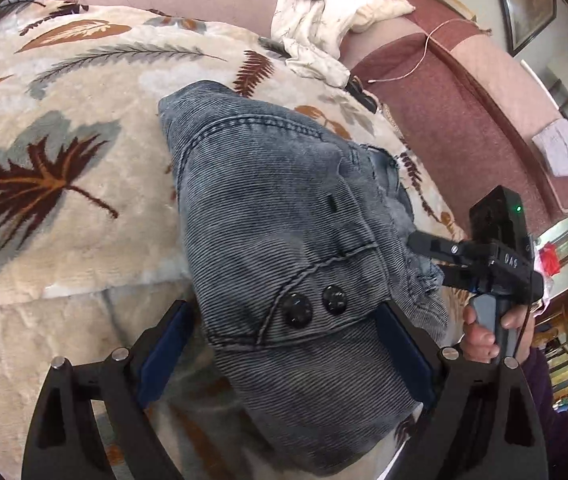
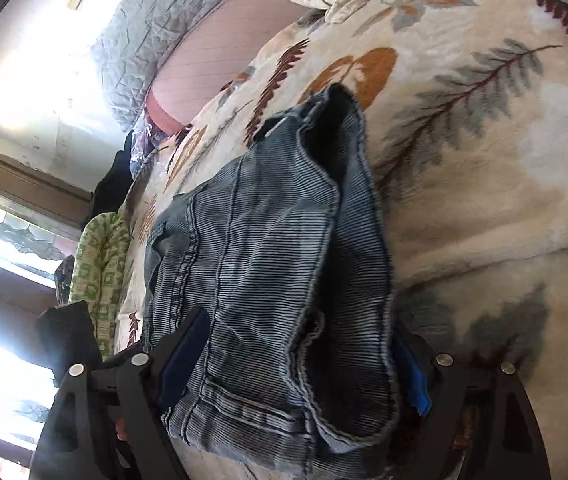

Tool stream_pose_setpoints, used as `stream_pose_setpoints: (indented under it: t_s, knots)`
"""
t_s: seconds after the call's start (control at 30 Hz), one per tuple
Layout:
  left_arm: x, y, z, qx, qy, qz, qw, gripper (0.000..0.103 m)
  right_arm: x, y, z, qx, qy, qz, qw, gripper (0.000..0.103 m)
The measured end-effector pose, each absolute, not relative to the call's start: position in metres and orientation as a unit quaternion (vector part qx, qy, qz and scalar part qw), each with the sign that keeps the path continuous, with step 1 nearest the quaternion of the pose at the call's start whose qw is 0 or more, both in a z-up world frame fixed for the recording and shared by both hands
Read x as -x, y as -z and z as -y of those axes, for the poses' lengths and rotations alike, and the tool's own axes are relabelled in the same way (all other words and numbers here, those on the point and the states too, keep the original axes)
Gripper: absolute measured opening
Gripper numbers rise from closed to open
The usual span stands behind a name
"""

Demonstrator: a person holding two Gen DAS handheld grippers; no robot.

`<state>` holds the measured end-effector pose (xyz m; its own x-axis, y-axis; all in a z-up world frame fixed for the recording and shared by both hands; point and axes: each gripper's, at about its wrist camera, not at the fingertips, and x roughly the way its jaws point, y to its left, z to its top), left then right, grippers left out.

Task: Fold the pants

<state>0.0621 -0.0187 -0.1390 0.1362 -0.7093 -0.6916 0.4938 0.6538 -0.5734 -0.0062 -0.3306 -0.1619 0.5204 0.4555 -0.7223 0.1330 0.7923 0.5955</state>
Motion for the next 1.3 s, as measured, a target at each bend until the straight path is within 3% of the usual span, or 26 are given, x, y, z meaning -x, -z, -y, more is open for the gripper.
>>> stream_pose_setpoints:
  t_s: [0.1, 0.2, 0.53, 0.77, 1.0, 1.1, 1.23, 1.3]
  knots:
    - [-0.061, 0.137, 0.021, 0.106, 0.412, -0.508, 0.749, 0.093, 0.004, 0.161, 0.323, -0.298, -0.101, -0.479, 0.820, 0.080]
    - [-0.056, 0.135, 0.025, 0.091, 0.416, -0.495, 0.757, 0.093, 0.004, 0.162, 0.321, -0.298, -0.098, -0.477, 0.821, 0.063]
    - [-0.054, 0.128, 0.027, 0.081, 0.427, -0.460, 0.774, 0.076, 0.007, 0.161, 0.319, -0.287, -0.104, -0.466, 0.830, 0.040]
    - [-0.053, 0.120, 0.023, 0.078, 0.432, -0.443, 0.781, 0.064, 0.008, 0.155, 0.314, -0.269, -0.104, -0.451, 0.845, 0.036]
    - [-0.054, 0.118, 0.022, 0.072, 0.427, -0.446, 0.783, 0.060, 0.010, 0.144, 0.306, -0.253, -0.100, -0.438, 0.857, 0.034]
    - [-0.058, 0.127, 0.022, 0.073, 0.411, -0.478, 0.773, 0.066, 0.010, 0.148, 0.307, -0.252, -0.094, -0.448, 0.853, 0.034]
    - [-0.065, 0.132, 0.018, 0.089, 0.389, -0.506, 0.765, 0.081, 0.008, 0.152, 0.308, -0.252, -0.090, -0.456, 0.849, 0.035]
    - [-0.066, 0.135, 0.015, 0.099, 0.388, -0.509, 0.762, 0.081, 0.008, 0.153, 0.310, -0.258, -0.089, -0.458, 0.846, 0.036]
